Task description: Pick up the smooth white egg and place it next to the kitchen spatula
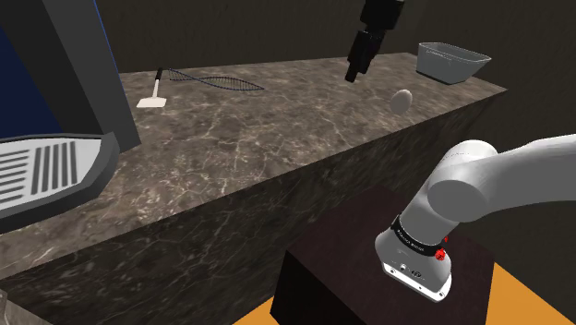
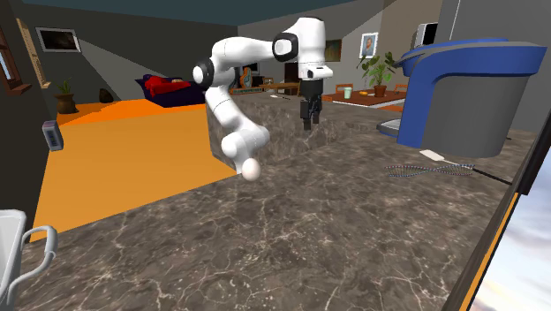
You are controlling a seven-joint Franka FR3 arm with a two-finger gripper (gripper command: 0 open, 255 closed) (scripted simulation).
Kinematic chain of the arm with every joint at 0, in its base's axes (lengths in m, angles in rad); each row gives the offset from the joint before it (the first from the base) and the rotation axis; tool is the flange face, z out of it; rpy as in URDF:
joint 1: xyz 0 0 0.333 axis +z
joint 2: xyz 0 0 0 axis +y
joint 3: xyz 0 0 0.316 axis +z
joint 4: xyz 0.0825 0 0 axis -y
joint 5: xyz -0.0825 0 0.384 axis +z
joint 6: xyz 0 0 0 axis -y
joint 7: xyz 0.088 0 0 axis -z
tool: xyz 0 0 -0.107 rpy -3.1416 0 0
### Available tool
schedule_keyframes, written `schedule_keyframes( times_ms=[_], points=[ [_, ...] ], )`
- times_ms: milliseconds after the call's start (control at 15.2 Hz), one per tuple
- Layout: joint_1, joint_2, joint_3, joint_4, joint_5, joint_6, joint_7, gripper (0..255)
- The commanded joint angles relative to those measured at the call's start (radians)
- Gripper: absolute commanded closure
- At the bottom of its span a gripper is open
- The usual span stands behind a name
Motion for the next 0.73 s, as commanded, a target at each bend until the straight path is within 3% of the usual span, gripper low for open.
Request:
schedule_keyframes(
  times_ms=[0,660],
  points=[
    [0.0,0.0,0.0,0.0,0.0,0.0,0.0,0],
    [-0.081,-0.229,-0.308,-0.168,-0.102,0.086,-0.272,0]
  ],
)
